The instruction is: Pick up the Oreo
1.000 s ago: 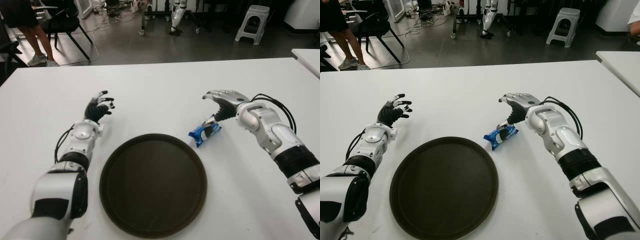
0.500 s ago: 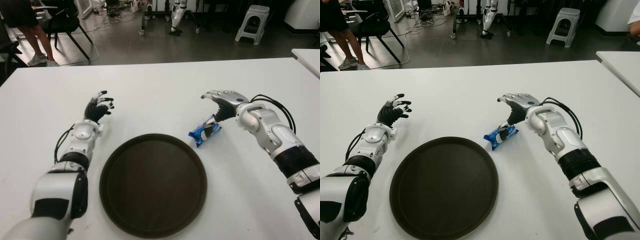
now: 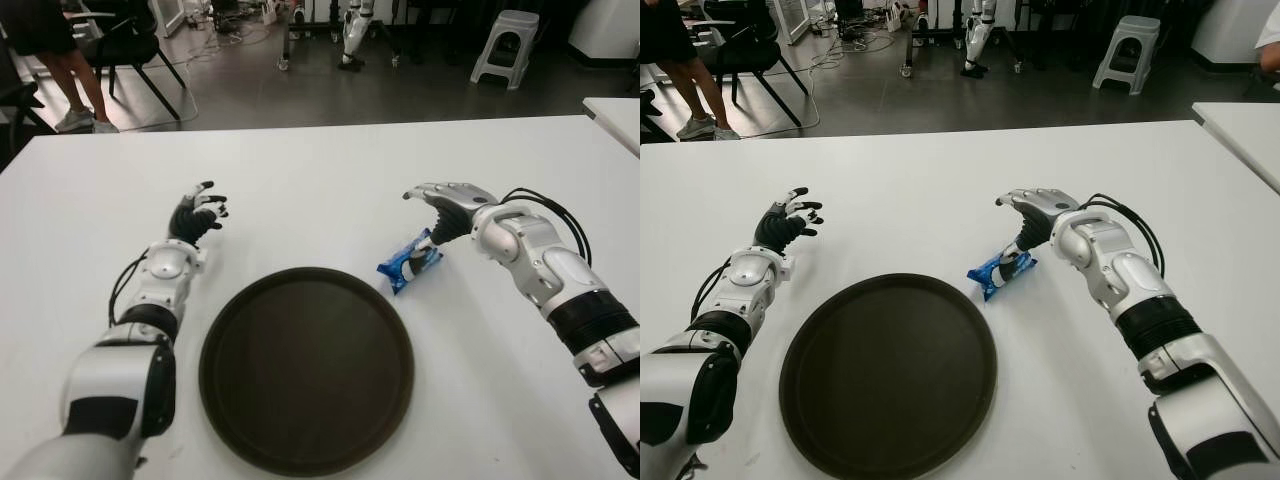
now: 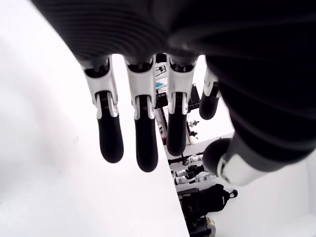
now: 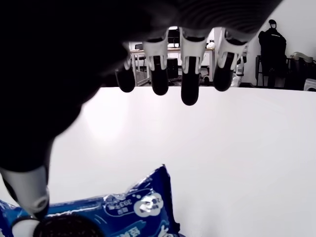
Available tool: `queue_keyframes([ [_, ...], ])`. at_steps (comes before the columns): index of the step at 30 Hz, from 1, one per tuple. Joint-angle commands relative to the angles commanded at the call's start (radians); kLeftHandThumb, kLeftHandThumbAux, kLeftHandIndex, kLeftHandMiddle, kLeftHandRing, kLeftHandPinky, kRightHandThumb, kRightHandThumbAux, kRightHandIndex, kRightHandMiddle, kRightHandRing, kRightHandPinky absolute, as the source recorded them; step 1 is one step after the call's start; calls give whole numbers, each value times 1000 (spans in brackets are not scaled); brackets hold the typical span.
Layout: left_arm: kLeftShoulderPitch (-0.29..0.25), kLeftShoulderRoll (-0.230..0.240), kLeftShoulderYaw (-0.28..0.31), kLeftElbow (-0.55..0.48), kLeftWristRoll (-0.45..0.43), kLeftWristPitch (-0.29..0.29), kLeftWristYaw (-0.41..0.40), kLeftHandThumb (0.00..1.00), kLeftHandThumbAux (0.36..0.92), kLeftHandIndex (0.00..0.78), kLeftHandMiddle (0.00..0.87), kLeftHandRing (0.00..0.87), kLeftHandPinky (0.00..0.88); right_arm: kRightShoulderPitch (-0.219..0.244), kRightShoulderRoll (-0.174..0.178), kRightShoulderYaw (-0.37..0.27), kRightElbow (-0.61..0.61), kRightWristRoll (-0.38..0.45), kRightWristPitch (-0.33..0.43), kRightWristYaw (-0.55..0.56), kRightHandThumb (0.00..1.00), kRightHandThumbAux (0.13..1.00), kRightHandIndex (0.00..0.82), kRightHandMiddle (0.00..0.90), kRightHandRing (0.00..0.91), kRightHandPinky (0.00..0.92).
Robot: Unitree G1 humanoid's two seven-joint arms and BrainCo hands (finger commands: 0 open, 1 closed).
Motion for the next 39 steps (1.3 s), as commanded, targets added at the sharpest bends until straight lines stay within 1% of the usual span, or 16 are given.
queue_keyframes([
  [6,0,-1,1,-1,-1,-4,0,499,663,138,286,344,389,-4,-1,5,3,-6,1,4,0,644,111,130,134,132],
  [12,0,-3,8,-1,-9,-4,-11,483,662,146,288,353,399,-5,2,1,14,-1,-5,-10,0,612,104,129,131,129],
  [15,-1,-5,12,-1,-12,-1,-15,440,671,137,289,351,392,-4,4,-5,22,5,-13,-28,0,592,103,132,132,132],
  [17,-2,-6,13,-1,-11,1,-15,408,673,131,290,351,392,-20,20,-9,108,11,-55,-111,0,588,104,134,135,137],
  [19,-4,-7,12,-1,-9,3,-15,361,676,124,291,349,391,-50,54,-17,245,20,-113,-246,0,593,107,138,141,147],
  [20,-6,-7,11,-3,-9,4,-17,350,676,123,291,348,390,-72,96,-39,360,44,-151,-355,0,595,108,139,143,150],
  [21,-6,-7,10,-4,-9,5,-18,303,679,119,286,341,385,-89,127,-55,443,61,-180,-434,0,624,121,151,161,177],
  [23,-7,-8,9,-5,-8,5,-19,260,681,116,281,335,381,-109,155,-68,529,77,-212,-509,0,650,131,161,177,201],
  [24,-7,-8,8,-5,-7,6,-19,243,682,115,279,332,380,-111,169,-90,565,103,-228,-531,0,660,135,165,183,210],
  [25,-8,-8,7,-5,-7,7,-19,209,683,116,276,327,379,-114,180,-106,596,122,-242,-550,0,680,150,183,203,235],
  [28,-10,-8,11,-4,-12,16,-28,156,680,122,263,316,384,-106,220,-191,696,216,-270,-585,1,727,191,233,257,294],
  [29,-10,-8,16,-4,-18,19,-35,150,679,123,261,314,384,-105,233,-220,724,247,-272,-585,2,734,198,242,266,304],
  [31,-9,-8,22,-3,-24,22,-42,137,676,126,256,308,381,-109,246,-244,756,275,-278,-586,16,750,232,285,309,344],
  [34,-7,-5,37,1,-40,29,-64,119,668,132,258,304,375,-94,289,-349,789,396,-285,-545,32,751,248,317,347,382],
  [35,-7,-5,41,1,-45,30,-72,106,664,135,260,304,374,-90,296,-384,799,435,-282,-529,39,751,258,334,369,406],
  [39,-6,-4,50,-1,-54,26,-92,69,657,140,259,303,375,-87,304,-456,825,515,-263,-492,61,755,301,389,438,478],
])
